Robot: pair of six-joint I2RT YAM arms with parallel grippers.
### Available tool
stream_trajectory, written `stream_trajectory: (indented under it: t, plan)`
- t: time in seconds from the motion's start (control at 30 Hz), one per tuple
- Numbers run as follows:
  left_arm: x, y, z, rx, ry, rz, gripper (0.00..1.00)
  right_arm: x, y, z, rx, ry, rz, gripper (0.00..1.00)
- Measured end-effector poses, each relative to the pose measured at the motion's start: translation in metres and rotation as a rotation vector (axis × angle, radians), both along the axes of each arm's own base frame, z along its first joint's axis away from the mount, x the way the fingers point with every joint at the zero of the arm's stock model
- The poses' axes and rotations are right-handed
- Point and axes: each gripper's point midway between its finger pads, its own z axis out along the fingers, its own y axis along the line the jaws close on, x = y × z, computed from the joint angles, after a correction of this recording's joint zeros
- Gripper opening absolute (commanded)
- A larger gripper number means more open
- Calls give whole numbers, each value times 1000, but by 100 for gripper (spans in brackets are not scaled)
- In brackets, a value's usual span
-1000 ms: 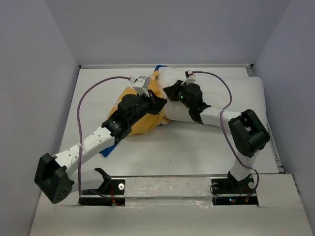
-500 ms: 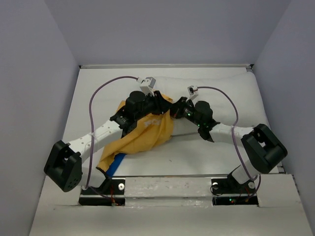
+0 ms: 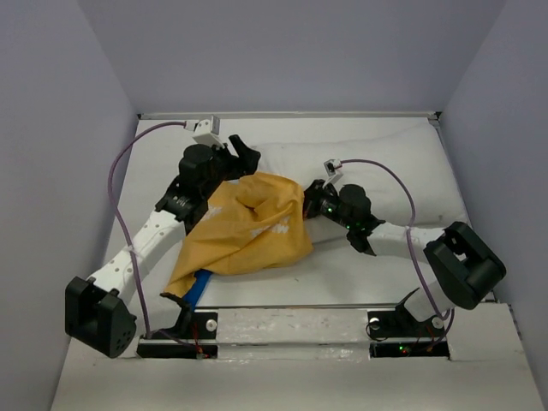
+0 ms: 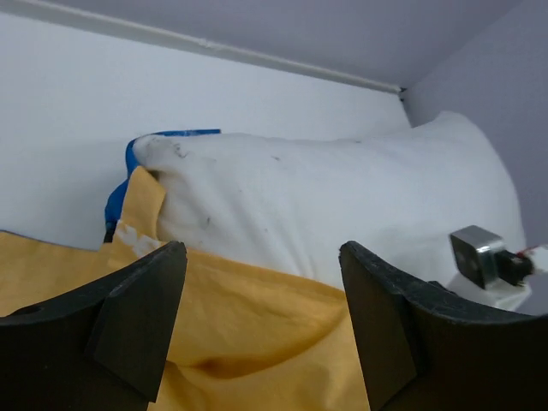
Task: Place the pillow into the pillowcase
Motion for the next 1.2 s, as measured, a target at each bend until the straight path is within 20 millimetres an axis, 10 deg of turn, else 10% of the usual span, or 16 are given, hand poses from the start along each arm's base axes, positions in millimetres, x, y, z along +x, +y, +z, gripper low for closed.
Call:
stream_trajectory:
  t: [0.33, 0.57, 0.7, 1.2]
  plan:
    - [34, -4, -134, 183, 300, 45, 48, -3, -3, 0, -32, -14, 5, 0]
    - [42, 2, -120, 163, 250, 98, 45, -5, -4, 1, -46, -21, 9, 0]
    - [47, 2, -125, 164, 261, 107, 1, -6, -4, 1, -49, -21, 10, 0]
    - [42, 7, -120, 145, 235, 112, 0, -15, -5, 3, -116, -46, 28, 0]
